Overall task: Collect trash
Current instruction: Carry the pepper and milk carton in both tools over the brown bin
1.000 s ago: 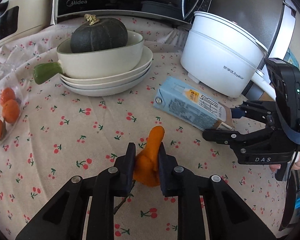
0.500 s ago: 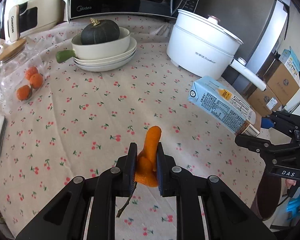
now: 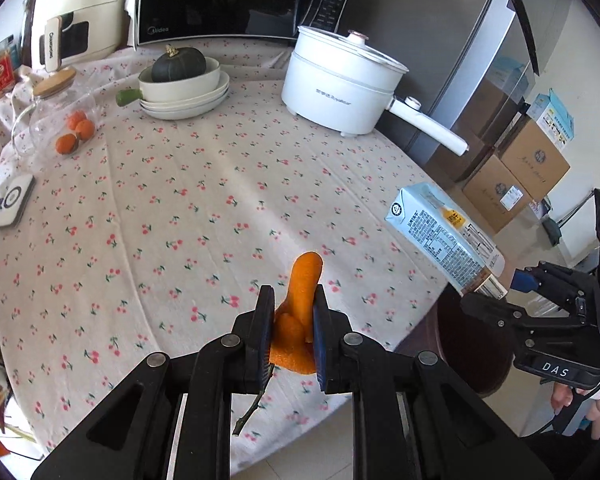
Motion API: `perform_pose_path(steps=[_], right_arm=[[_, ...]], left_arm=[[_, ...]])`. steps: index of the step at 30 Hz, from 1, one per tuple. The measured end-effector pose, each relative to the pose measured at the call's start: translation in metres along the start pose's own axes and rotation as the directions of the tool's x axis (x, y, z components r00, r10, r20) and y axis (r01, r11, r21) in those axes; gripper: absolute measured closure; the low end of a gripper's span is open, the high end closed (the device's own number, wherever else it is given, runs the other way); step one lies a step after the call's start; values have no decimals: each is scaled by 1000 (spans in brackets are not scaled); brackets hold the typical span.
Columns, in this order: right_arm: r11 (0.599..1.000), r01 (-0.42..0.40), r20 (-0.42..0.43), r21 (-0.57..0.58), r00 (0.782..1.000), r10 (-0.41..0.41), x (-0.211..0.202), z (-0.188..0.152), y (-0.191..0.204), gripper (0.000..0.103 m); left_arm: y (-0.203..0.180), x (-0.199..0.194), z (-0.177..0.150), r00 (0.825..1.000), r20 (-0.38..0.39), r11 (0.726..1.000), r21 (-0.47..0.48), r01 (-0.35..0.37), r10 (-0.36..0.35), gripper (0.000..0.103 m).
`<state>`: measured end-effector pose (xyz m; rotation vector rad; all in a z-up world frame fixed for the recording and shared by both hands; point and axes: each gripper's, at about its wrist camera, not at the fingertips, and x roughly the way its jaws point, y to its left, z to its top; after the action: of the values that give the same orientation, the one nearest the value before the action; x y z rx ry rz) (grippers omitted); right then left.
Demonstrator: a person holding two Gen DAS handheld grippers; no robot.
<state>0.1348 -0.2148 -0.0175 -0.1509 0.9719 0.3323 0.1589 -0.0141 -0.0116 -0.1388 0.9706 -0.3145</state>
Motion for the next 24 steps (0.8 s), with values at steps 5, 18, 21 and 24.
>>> perform_pose_path(steps=[5, 18, 21, 24], right_arm=[[994, 16, -49, 105, 999, -11, -25, -37, -14, 50], [946, 51, -89, 321, 996, -24, -54, -113, -86, 50], [934, 73, -113, 348, 993, -36, -56, -129, -102, 50], [924, 87, -113, 373, 992, -48, -62, -142, -115, 50]], left_arm=[[-26, -7, -24, 998, -2, 998, -9, 61, -61, 84], [-125, 25, -53, 977, -92, 975, 95, 201, -193, 84], [-151, 37, -59, 968, -115, 964, 123, 235, -221, 84], [-175, 52, -65, 961, -137, 953, 156, 260, -240, 84]])
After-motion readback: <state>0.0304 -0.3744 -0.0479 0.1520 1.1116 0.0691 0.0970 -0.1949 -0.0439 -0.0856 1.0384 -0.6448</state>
